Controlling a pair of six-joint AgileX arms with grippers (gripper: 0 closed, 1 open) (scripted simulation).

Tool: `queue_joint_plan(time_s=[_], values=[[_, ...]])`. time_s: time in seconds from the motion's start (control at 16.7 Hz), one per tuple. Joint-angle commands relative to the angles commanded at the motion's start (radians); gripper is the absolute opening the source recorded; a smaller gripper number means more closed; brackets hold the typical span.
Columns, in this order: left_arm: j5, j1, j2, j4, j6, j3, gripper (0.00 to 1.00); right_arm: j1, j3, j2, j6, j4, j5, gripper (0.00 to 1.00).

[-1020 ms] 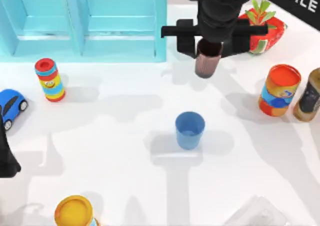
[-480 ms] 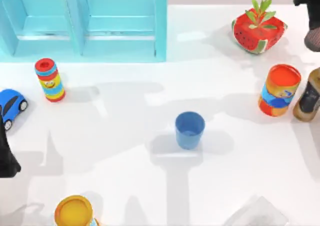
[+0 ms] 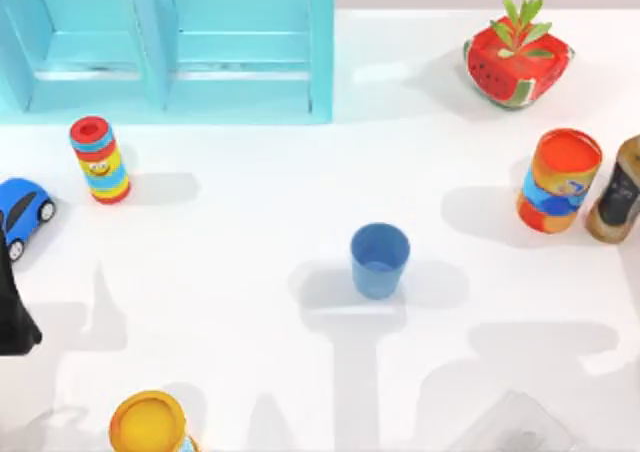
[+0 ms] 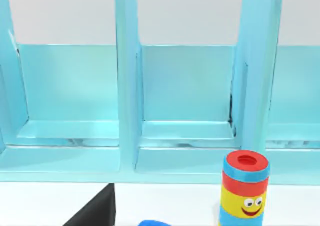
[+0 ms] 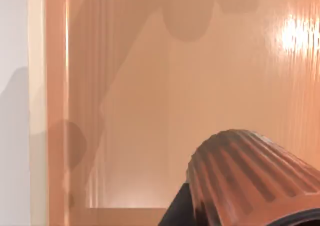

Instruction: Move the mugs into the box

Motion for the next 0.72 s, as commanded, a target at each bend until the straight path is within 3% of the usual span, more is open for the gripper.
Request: queue_joint_plan(time_s=[0.24, 0.72], values=[[0.0, 0.0, 0.0, 0.0, 0.0, 0.0, 1.0, -0.161, -0.122, -0.073, -0.144, -0.031, 0.001, 0.0], [0.0, 0.0, 0.0, 0.0, 0.0, 0.0, 1.0, -0.172, -0.147, -0.073, -0.153, -0.018, 0.004, 0.0]])
